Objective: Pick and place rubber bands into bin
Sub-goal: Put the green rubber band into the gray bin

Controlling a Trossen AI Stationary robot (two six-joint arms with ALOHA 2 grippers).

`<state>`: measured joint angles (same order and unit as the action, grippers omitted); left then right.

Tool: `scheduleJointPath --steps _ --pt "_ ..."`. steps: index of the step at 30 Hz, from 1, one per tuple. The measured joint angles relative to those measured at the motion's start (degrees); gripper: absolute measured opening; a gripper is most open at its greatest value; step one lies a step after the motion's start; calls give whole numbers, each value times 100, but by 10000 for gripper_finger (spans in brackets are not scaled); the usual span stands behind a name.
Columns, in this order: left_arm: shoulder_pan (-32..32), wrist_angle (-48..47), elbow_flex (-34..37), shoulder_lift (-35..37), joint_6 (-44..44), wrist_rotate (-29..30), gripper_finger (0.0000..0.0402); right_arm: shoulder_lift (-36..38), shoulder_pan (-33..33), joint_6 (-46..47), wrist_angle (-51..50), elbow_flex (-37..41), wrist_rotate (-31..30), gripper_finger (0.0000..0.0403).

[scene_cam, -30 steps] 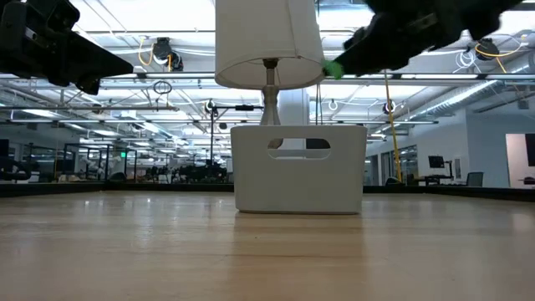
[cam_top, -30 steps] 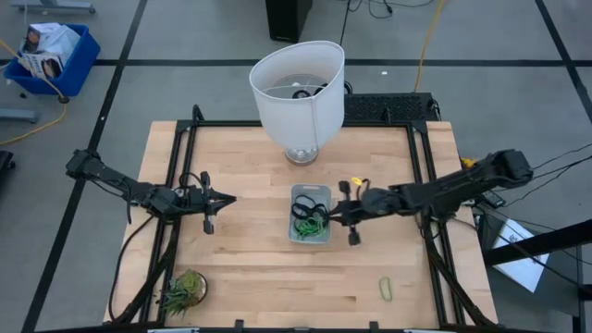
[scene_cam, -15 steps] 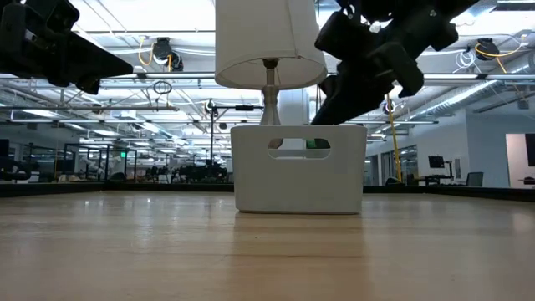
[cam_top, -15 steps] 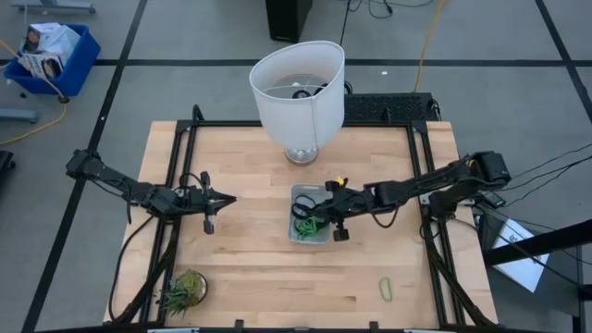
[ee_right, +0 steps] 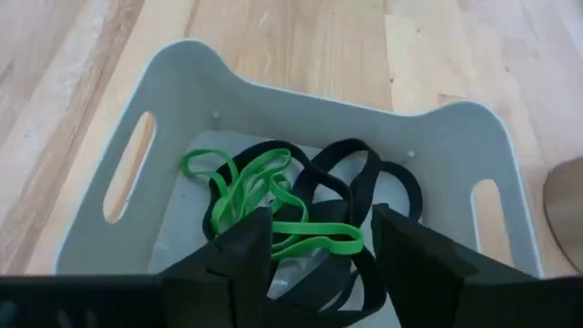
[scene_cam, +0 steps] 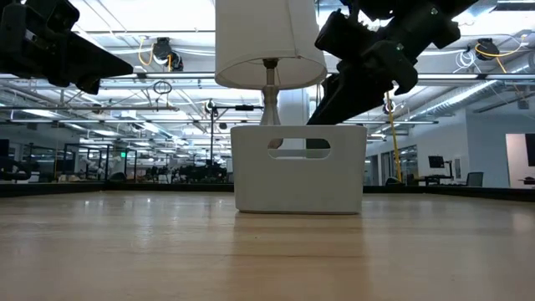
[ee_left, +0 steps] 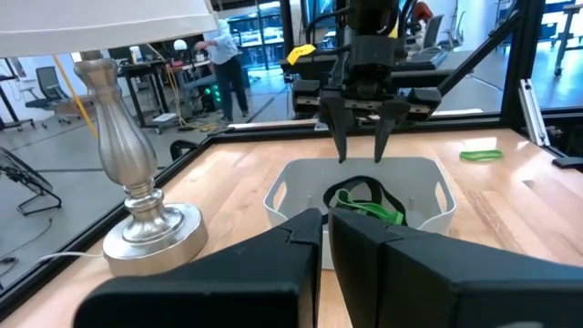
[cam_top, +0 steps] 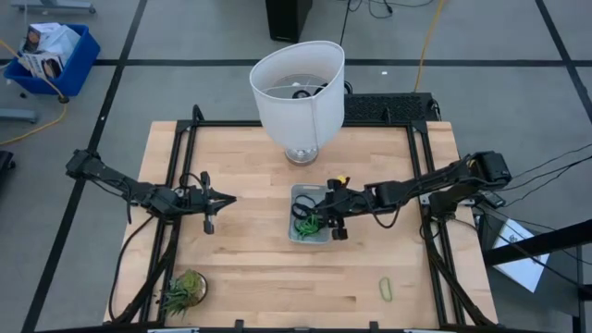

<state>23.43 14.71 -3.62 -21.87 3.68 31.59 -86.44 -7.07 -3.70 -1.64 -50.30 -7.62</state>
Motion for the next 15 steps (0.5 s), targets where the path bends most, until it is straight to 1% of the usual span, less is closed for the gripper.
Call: scheduleJointPath --steps 3,6,9,13,15 --pt "2 1 0 2 -4 0 33 137 -64 -32 72 -1 24 173" --pt "2 -4 0 2 4 0 33 358 -225 -136 -79 5 17 149" --pt "2 -35 0 1 -1 -2 33 701 -407 -101 -144 4 16 107" --pt "2 -54 0 0 -16 -2 33 1253 -675 18 -503 2 -20 27" --pt "2 -76 0 2 -22 -2 33 1490 -845 50 -764 2 -199 9"
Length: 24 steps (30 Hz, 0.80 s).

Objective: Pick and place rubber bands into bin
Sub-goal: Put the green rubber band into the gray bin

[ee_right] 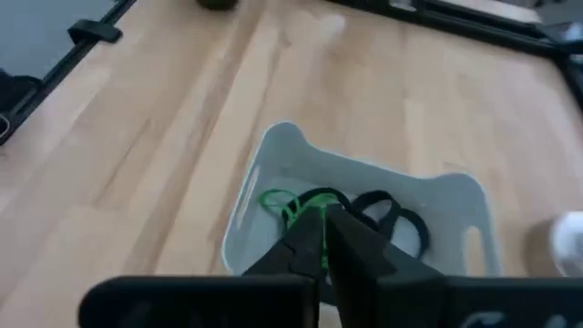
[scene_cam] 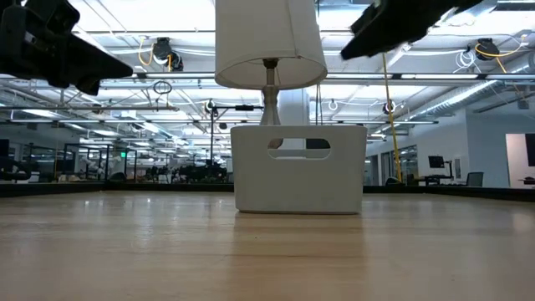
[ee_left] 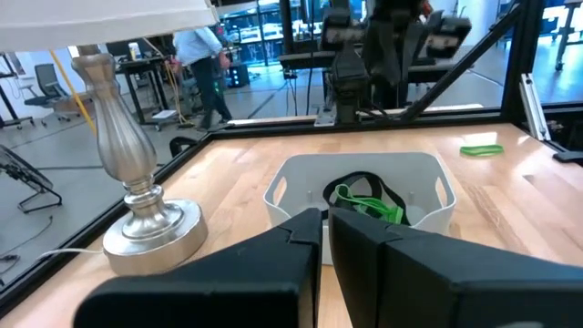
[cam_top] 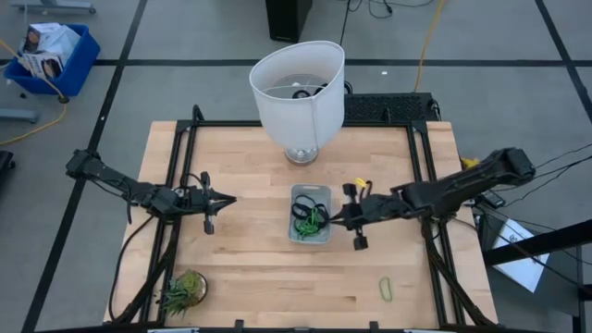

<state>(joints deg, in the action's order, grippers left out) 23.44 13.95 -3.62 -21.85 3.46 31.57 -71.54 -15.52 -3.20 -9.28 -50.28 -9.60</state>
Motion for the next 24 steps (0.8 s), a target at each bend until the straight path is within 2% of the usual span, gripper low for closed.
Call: scheduleJointPath --steps 4,8,13,17,20,24 --pt "-1 -19 0 0 -65 0 33 376 -384 386 -815 -2 -800 9" --pt "0 -40 0 0 -71 0 33 570 -846 973 -1358 102 -1160 2" --pt "-2 -50 0 -2 -74 0 33 629 -1489 1359 -771 646 -1156 1" --pt "-1 -51 0 -2 -78 0 33 704 -1998 1456 381 1403 -1429 1" --pt "-2 -50 0 0 -111 0 33 1008 -2203 1544 1194 2061 -1732 1" --pt "0 -48 0 -2 -127 0 33 1647 -2284 1872 1472 2704 -2084 0"
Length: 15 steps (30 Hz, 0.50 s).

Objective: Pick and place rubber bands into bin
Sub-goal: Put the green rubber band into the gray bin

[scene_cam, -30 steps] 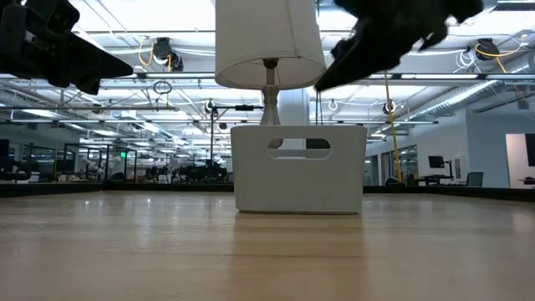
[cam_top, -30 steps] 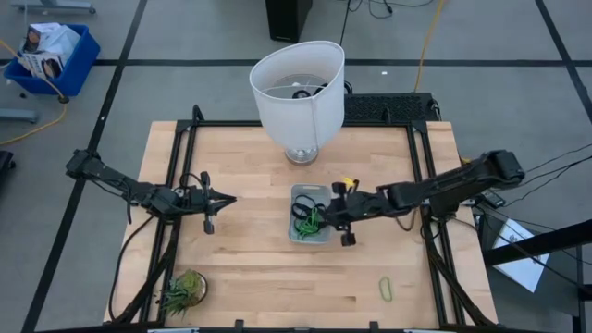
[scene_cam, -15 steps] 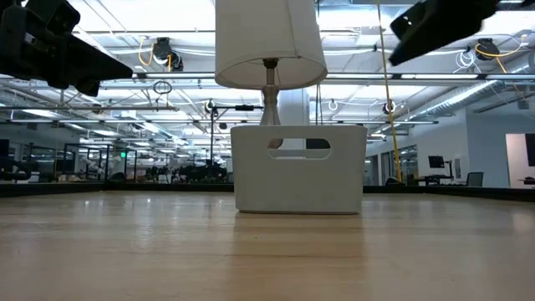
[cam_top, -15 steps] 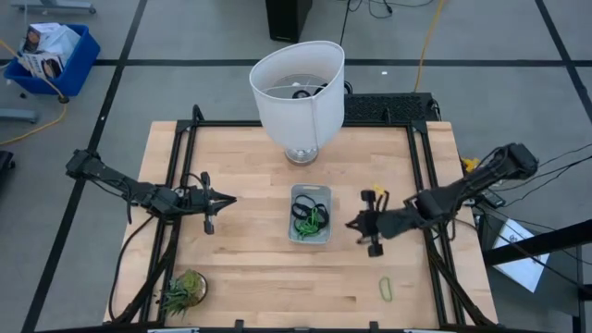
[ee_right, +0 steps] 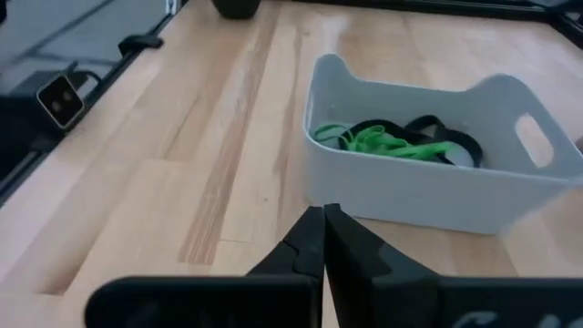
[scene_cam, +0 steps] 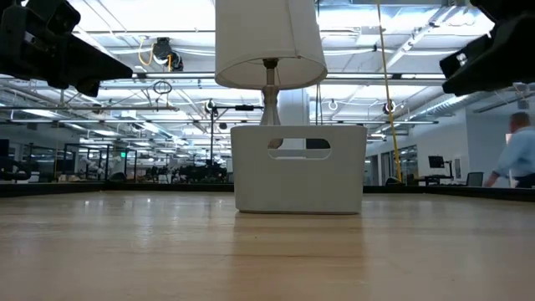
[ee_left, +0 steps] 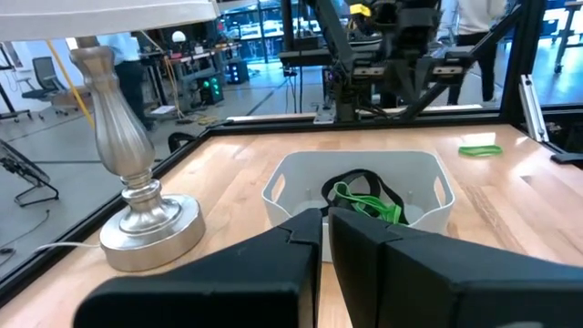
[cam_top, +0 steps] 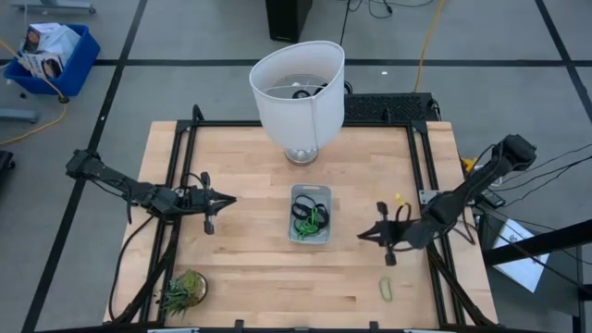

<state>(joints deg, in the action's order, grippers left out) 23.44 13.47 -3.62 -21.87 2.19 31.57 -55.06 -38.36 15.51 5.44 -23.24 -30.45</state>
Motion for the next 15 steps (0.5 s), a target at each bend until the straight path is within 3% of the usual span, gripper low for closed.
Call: scheduleJointPath --steps 7,10,15 --pt "0 0 0 2 22 0 33 468 -46 63 -219 290 -130 0" --pt "0 0 0 0 29 0 33 598 -41 368 -582 388 -403 0" --pt "0 -8 0 2 27 1 33 671 -58 748 -589 570 -355 0"
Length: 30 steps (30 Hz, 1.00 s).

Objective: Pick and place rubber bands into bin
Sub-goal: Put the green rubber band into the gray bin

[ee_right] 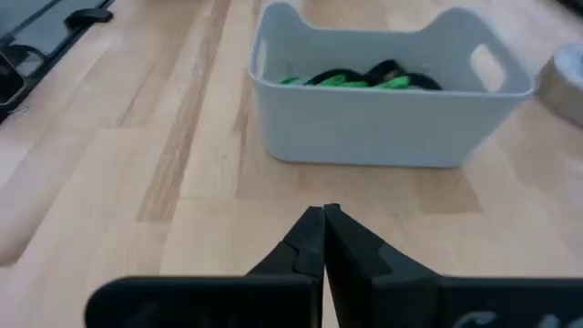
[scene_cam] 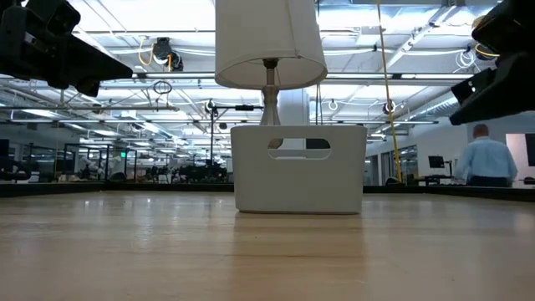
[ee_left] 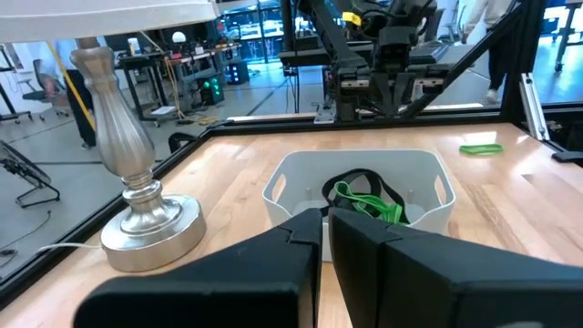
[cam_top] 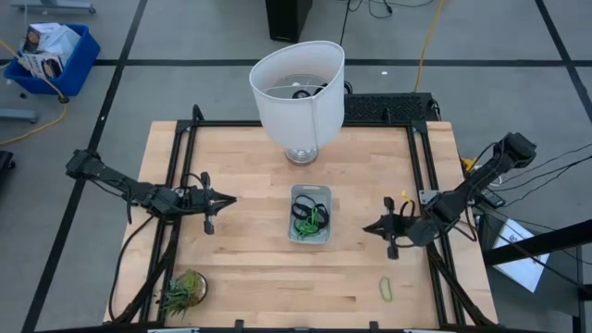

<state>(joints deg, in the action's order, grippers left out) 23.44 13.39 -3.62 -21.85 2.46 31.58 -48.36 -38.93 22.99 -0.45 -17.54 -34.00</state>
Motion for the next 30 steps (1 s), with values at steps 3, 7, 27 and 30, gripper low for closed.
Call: scheduleJointPath --steps 3,7,27,30 --pt "0 -38 0 -2 -11 1 33 -44 -148 36 52 8 399 0" --pt "0 -43 0 -2 -15 0 33 -114 -568 245 283 8 580 0" --pt "0 -121 0 0 -302 2 33 -2257 -1999 2234 -1985 -2228 411 0" --pt "0 -121 0 1 -294 2 33 -2489 -2082 2459 -2115 -2347 456 0"
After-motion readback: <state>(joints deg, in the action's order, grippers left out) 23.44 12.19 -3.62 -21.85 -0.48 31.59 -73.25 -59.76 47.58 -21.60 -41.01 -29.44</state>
